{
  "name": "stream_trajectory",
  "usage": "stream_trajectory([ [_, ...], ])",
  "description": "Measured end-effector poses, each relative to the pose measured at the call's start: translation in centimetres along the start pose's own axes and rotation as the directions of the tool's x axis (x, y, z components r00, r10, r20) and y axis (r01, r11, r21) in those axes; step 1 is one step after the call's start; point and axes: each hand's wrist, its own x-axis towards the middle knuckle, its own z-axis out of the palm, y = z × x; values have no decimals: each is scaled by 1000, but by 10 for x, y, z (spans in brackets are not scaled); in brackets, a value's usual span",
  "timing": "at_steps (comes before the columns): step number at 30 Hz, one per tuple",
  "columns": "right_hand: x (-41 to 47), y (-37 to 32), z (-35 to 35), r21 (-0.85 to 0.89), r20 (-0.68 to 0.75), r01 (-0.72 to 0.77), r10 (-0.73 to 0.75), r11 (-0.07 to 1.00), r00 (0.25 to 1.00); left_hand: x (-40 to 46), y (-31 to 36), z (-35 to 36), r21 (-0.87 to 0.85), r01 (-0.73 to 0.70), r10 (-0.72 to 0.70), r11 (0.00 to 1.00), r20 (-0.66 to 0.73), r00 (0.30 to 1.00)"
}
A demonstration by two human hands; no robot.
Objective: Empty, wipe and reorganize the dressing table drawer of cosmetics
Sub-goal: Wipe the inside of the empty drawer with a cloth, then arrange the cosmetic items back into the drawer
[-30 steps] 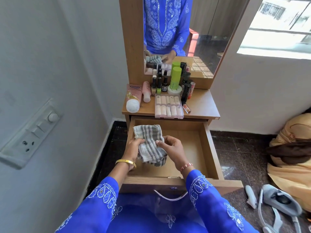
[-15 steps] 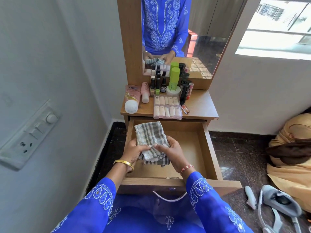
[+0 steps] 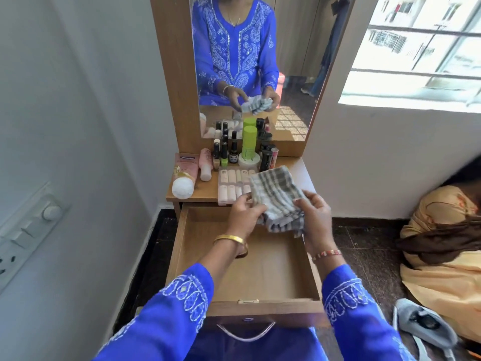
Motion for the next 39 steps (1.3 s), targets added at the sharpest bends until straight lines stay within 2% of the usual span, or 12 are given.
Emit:
stream_trajectory([
  [3, 37, -8, -13, -50, -211, 48, -57, 998, 976, 15, 5, 23, 39, 36, -37, 999, 38, 999],
  [6, 70, -12, -17, -131, -297, 28, -66, 991, 952, 28, 10, 36, 121, 60, -65, 991, 37, 997],
  [10, 98, -6, -10, -270, -240, 0, -68, 963, 968, 33, 14, 42, 190, 51, -57, 981, 27, 998],
  [12, 99, -3, -5, -422, -180, 12, -97, 906, 979, 33, 14, 41, 206, 50, -56, 977, 24, 998],
  [15, 89, 1, -4, -754, -157, 48, -251, 655, 955, 33, 10, 37, 202, 43, -47, 979, 19, 999],
  [17, 78, 5, -6, -870, -77, 145, -419, 471, 905, 34, 7, 34, 201, 31, -34, 979, 11, 999],
  [20, 66, 22, -6, -903, 135, 332, -553, 274, 822, 38, 3, 32, 196, 15, -12, 980, -15, 1000],
  [23, 69, 33, -5, -925, 267, 369, -535, 90, 801, 40, 4, 31, 205, 5, 3, 979, -38, 999],
  [25, 78, 32, -3, -932, 300, 362, -508, 25, 808, 40, 6, 31, 207, 0, 9, 978, -43, 999],
  [30, 97, 15, 6, -941, 330, 332, -393, -64, 859, 43, 10, 25, 191, 3, 5, 981, -44, 999],
  [34, 93, 12, 6, -941, 314, 337, -397, -11, 862, 41, 10, 20, 150, 12, -1, 989, -70, 998],
  [39, 65, 14, 15, -847, 381, 530, -647, 43, 661, 36, 10, 8, 39, -11, 16, 999, -137, 990],
])
